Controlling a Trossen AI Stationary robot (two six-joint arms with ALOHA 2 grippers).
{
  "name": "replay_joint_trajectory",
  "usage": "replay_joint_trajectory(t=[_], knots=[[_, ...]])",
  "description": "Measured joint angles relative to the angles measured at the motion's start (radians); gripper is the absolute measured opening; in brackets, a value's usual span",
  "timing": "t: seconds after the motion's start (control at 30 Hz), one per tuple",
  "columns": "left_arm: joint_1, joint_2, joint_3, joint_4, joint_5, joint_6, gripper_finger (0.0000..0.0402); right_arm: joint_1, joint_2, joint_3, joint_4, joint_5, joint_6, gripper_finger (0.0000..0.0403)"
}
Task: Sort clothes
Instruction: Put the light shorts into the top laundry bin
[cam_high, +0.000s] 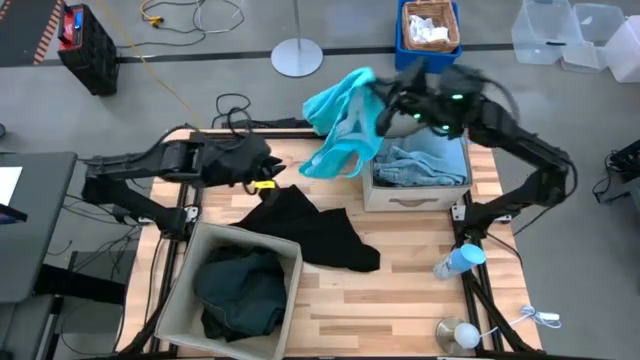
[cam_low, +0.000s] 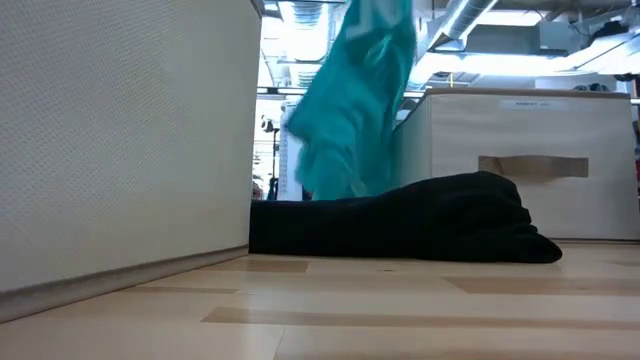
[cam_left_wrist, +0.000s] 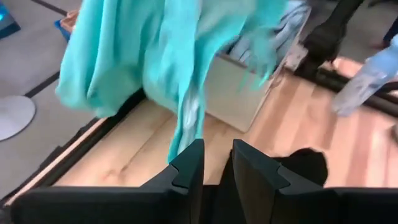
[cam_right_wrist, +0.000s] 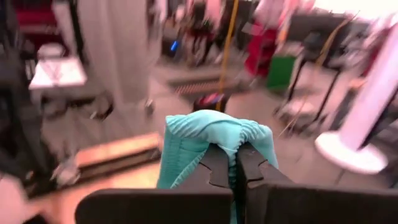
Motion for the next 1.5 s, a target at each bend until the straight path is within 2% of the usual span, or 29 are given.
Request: replay_joint_trajectory(t=[0.2, 0.4, 0.6, 0.77, 0.87, 0.93, 1.1, 1.27, 1.37, 1.43, 1.5], knots=[[0.11, 0.071, 0.0, 0.004, 0.08, 0.022, 0.008, 0.033, -0.1, 0.001, 0.135, 0.182, -0.151, 0.0], [0.203, 0.151, 0.0, 0.007, 0.243, 0.03, 0.008, 0.08, -0.155, 0.002, 0.214, 0.419, -0.316, 0.0], [0.254, 0.24, 0.0, 0.03, 0.352, 0.06, 0.008, 0.147, -0.159, 0.002, 0.298, 0.687, -0.529, 0.0], [0.28, 0.315, 0.0, 0.057, 0.418, 0.081, 0.008, 0.197, -0.134, 0.002, 0.467, 0.921, -0.769, 0.0], [0.288, 0.35, 0.0, 0.057, 0.42, 0.088, 0.008, 0.214, -0.115, 0.002, 0.574, 1.028, -0.926, 0.0], [0.294, 0.368, 0.0, 0.058, 0.445, 0.092, 0.008, 0.22, -0.111, 0.002, 0.587, 1.059, -0.969, 0.0], [0.301, 0.4, 0.0, 0.058, 0.477, 0.099, 0.008, 0.241, -0.118, 0.002, 0.47, 1.14, -0.851, 0.0], [0.303, 0.398, 0.0, 0.06, 0.478, 0.111, 0.008, 0.241, -0.125, 0.002, 0.155, 1.216, -0.692, 0.0], [0.311, 0.4, 0.0, 0.06, 0.481, 0.113, 0.008, 0.238, -0.125, 0.002, -0.065, 1.225, -0.559, 0.0], [0.316, 0.4, 0.0, 0.06, 0.492, 0.12, 0.008, 0.233, -0.125, 0.002, -0.243, 1.185, -0.408, 0.0], [0.32, 0.4, 0.0, 0.06, 0.493, 0.121, 0.008, 0.23, -0.125, 0.002, -0.415, 1.041, -0.215, 0.0]])
